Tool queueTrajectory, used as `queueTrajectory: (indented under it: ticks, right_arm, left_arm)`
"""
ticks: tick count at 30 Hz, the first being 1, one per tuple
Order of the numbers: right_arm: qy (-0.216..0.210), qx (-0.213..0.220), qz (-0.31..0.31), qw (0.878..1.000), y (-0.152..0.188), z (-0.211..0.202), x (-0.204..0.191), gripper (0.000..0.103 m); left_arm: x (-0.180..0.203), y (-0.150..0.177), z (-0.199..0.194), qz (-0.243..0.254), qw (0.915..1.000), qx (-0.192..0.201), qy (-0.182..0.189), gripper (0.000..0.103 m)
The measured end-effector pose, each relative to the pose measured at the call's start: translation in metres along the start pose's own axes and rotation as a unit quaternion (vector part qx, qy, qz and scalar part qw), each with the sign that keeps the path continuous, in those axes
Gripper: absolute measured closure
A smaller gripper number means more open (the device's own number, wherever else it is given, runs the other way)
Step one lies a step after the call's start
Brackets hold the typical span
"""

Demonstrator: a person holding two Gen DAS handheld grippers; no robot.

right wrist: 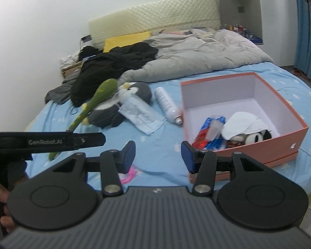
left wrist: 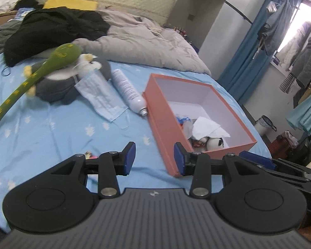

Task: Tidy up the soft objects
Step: 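Withdraw both open grippers from the box toward the bird toy and mask, then grasp the yellow bird toy with the left gripper while the right grasps the blue mask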

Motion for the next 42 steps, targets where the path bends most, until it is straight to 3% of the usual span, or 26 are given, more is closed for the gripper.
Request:
queueTrajectory:
  ticks: [10, 16, 24, 37, 39, 42]
  right_arm:
    - [-0.032, -0.01, -0.02, 0.999, 0.033, -0.004, -0.03, 0.051]
    - [-0.045, -0.006, -0.041, 0.998, 0.052, -0.002, -0.039, 0.051]
    - [-0.052, -0.017, -0.051, 0.997, 0.056, 0.01, -0.043, 0.051]
    - [-0.045, -0.029, -0.069, 0.996, 0.036, 0.069, -0.045, 0.051]
    - [-0.043, -0.028, -0.073, 0.996, 0.029, 0.084, -0.046, 0.043]
    - [-0.044, -0.03, -0.072, 0.996, 0.019, 0.108, -0.047, 0.042]
  left_arm:
    - [-0.039, 0.042, -0.031, -0.04, 0.9989, 0.007, -0.021, 0.054]
    - [-0.057, 0.066, -0.024, -0.063, 0.9977, 0.003, -0.026, 0.054]
    - [-0.071, 0.067, -0.009, -0.075, 0.9968, -0.002, -0.028, 0.054]
    - [-0.109, 0.05, 0.056, -0.094, 0.9949, -0.016, -0.033, 0.054]
    - [-0.117, 0.047, 0.07, -0.098, 0.9943, -0.02, -0.035, 0.054]
    - [-0.13, 0.044, 0.092, -0.106, 0.9933, -0.029, -0.037, 0.054]
Point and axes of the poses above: each gripper's, at about its wrist camera, not at the fingertips, and z roughly the way its jaws point, x to its right, y to its underside, the point moved 3 cm from there along z, roughly the way its jaws point, and after that the axes turned 6 degrees about y, right-handed, at the moved point
